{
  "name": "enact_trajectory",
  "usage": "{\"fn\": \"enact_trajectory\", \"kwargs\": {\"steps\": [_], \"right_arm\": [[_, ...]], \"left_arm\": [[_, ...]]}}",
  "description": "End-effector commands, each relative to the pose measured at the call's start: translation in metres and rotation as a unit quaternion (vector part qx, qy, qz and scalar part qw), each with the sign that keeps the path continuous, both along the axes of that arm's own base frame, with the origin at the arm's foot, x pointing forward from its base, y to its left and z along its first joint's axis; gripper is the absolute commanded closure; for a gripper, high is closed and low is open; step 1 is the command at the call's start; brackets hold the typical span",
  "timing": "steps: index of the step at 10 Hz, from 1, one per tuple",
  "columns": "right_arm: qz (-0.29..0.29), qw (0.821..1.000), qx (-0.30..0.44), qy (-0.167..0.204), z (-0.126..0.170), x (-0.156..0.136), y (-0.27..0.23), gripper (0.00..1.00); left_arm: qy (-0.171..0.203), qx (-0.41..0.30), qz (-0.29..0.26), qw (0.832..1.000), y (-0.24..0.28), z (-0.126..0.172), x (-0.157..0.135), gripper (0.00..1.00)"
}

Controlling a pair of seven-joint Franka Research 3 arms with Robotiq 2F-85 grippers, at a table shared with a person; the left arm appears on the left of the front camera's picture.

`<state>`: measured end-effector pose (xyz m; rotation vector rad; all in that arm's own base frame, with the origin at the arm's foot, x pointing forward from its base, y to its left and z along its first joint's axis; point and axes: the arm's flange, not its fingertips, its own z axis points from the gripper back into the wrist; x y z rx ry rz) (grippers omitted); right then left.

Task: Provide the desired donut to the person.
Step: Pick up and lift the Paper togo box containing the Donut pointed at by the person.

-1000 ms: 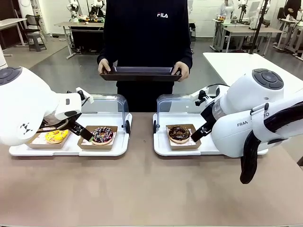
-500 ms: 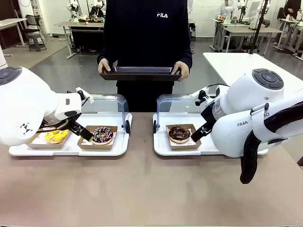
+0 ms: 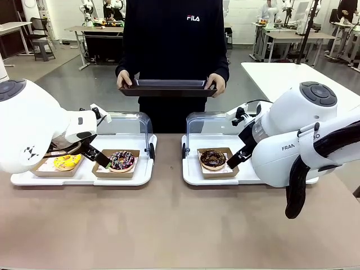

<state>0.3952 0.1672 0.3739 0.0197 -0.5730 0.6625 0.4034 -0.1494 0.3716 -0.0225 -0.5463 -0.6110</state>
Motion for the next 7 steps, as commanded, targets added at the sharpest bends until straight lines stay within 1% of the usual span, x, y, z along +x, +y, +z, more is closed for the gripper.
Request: {"fn": "enact_trajectory", "kwargs": {"steps": [1, 2, 3, 4, 5, 6, 7], "right_arm": [[0.0, 1.0, 0.0, 0.0, 0.0, 0.0, 0.0, 0.0], [0.021, 1.0, 0.011, -0.005, 0.035, -0.012, -0.033, 0.0], [0.061, 0.998, 0.015, 0.005, 0.064, -0.025, -0.066, 0.0], [0.092, 0.996, 0.019, 0.01, 0.085, -0.037, -0.094, 0.0], [0.11, 0.994, 0.026, 0.0, 0.103, -0.047, -0.121, 0.0], [0.146, 0.989, 0.036, -0.011, 0.113, -0.057, -0.144, 0.0], [0.164, 0.985, 0.043, -0.025, 0.117, -0.062, -0.162, 0.0]], "left_arm": [[0.0, 0.0, 0.0, 1.0, 0.0, 0.0, 0.0, 0.0], [-0.008, -0.011, -0.003, 1.0, 0.02, 0.02, -0.012, 0.0], [-0.007, -0.035, -0.001, 0.999, 0.055, 0.043, -0.029, 0.0], [-0.005, -0.05, -0.017, 0.999, 0.073, 0.052, -0.041, 0.0], [-0.003, -0.051, -0.034, 0.998, 0.087, 0.06, -0.055, 0.0], [-0.01, -0.062, -0.06, 0.996, 0.106, 0.067, -0.072, 0.0], [-0.035, -0.072, -0.087, 0.993, 0.122, 0.071, -0.082, 0.0]]}}
